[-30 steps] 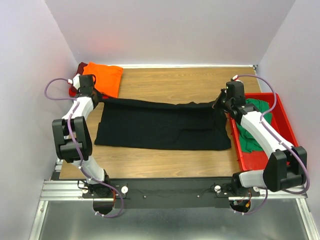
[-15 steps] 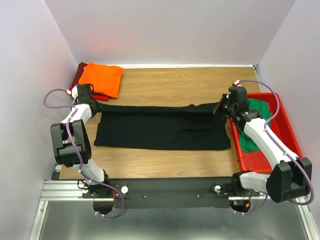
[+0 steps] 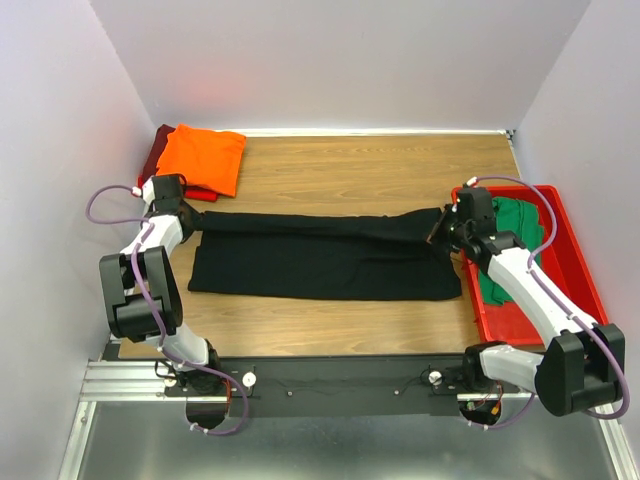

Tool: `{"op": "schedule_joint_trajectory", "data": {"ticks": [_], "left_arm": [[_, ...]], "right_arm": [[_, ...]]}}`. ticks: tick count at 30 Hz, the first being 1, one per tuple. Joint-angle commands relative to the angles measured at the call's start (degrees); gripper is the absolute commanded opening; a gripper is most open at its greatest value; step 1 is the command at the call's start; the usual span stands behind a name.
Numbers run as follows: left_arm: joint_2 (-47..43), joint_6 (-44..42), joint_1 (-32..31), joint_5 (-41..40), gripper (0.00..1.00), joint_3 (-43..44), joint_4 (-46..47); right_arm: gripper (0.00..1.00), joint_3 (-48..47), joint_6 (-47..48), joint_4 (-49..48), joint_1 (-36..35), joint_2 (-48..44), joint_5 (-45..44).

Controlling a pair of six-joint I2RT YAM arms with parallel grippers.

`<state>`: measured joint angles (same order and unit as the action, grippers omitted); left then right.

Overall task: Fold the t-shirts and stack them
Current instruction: Fold the tshirt

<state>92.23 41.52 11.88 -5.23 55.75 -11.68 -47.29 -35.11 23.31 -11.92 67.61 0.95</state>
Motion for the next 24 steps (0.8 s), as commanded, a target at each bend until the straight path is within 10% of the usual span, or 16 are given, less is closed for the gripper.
{"op": "schedule_joint_trajectory", "data": {"ticks": [1,24], "left_arm": [[-2.7,0.1,0.7,0.8,0.00,-1.4,0.9],[-4.2,-1.6,2.5,1.9,0.00,-3.8,1.1]], "right_arm": [[0.00,1.6,-0.7,1.4,0.1,-1.3,0.8],[0.00,6.1,-2.7,1.8,0.1,-2.8,-0.4]]}}
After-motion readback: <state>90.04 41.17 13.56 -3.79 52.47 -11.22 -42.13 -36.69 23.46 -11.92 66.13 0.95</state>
